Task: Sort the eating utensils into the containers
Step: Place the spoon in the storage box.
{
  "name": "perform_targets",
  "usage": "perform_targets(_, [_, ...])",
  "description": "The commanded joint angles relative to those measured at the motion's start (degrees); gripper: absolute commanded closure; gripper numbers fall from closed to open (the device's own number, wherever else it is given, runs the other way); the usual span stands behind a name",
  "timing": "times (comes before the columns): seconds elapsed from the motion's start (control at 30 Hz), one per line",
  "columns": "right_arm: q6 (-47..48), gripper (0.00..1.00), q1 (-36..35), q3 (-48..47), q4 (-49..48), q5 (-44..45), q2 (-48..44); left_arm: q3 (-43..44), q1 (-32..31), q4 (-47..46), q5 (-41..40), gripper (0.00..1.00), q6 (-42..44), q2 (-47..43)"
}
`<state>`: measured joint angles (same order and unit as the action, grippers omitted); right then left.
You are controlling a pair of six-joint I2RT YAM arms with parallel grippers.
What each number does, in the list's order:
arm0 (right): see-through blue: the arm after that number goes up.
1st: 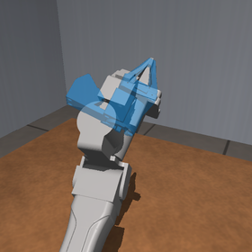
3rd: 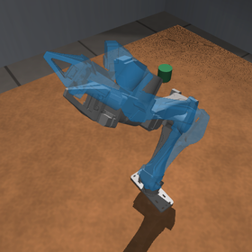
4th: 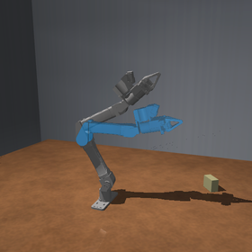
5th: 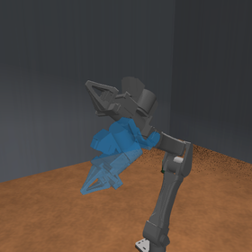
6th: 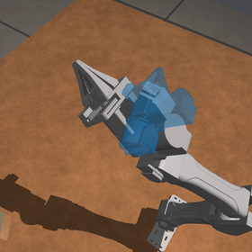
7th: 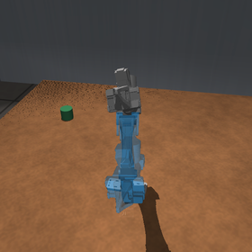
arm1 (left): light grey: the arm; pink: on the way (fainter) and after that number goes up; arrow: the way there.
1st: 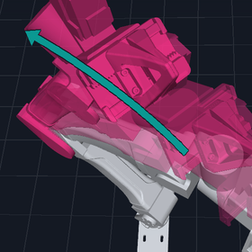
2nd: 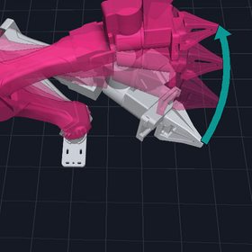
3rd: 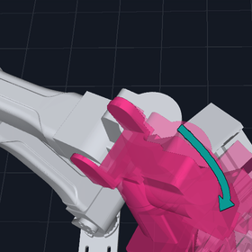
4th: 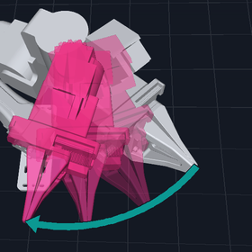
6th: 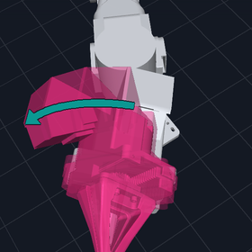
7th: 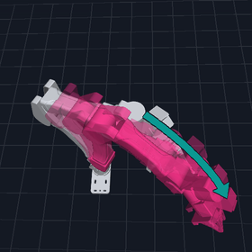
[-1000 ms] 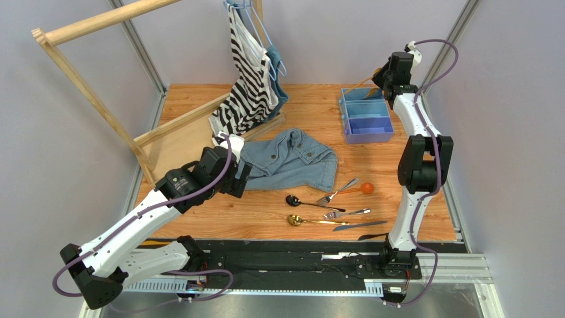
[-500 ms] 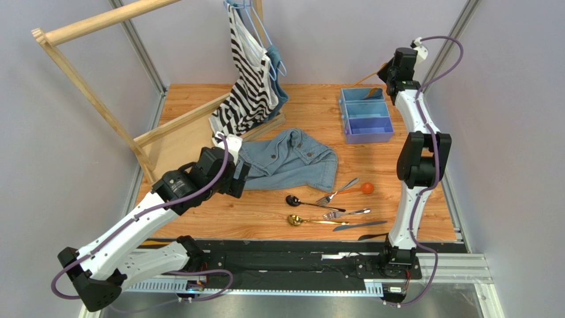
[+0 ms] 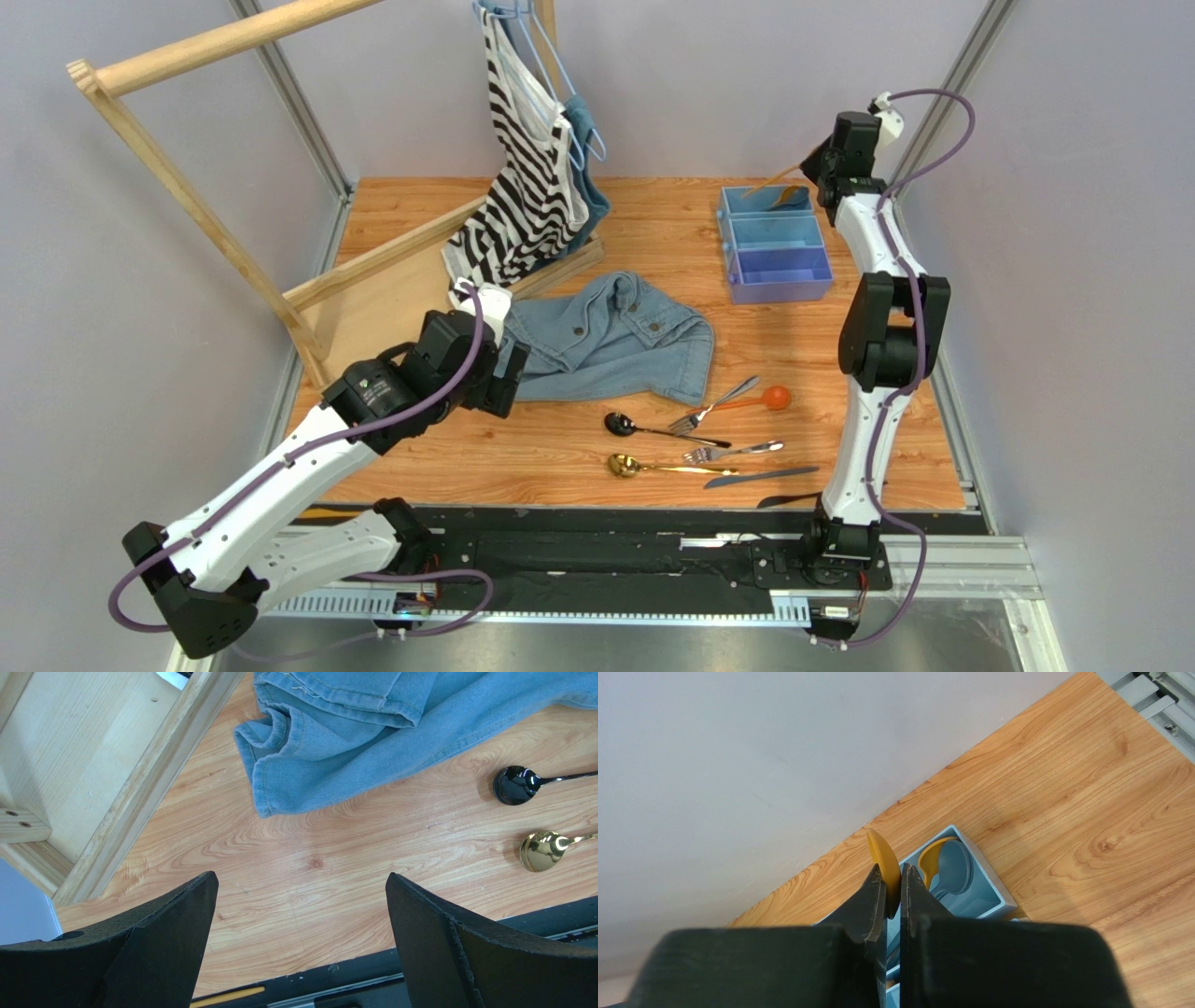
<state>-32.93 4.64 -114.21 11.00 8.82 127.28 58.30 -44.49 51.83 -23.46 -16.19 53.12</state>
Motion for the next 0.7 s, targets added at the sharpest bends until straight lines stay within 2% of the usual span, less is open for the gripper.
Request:
perform_targets(0.0, [-0.47,1.00,-0.25,0.92,-3.62,-0.82,1.39,0.06,0.28,-0.42,-1.06,0.02,0.10,-0.13])
perform_targets(0.3, [0.67,1.00,-1.30,3.03,-3.80,-0.91,1.74,0.23,0.28,0.20,-1.59,0.03,0.10,1.10])
perform_targets(0.6, [0.14,0.89,-1.31,6.10,-3.18,-2.23,0.60,0.23,0.28,0.20,-1.85,0.03,-0.07,0.40])
perform_targets(0.67, [0.15,0.82,-1.31,7.42,-3.45,-2.14,-0.28,0.23,0.28,0.20,-1.94,0.02,-0.07,0.31])
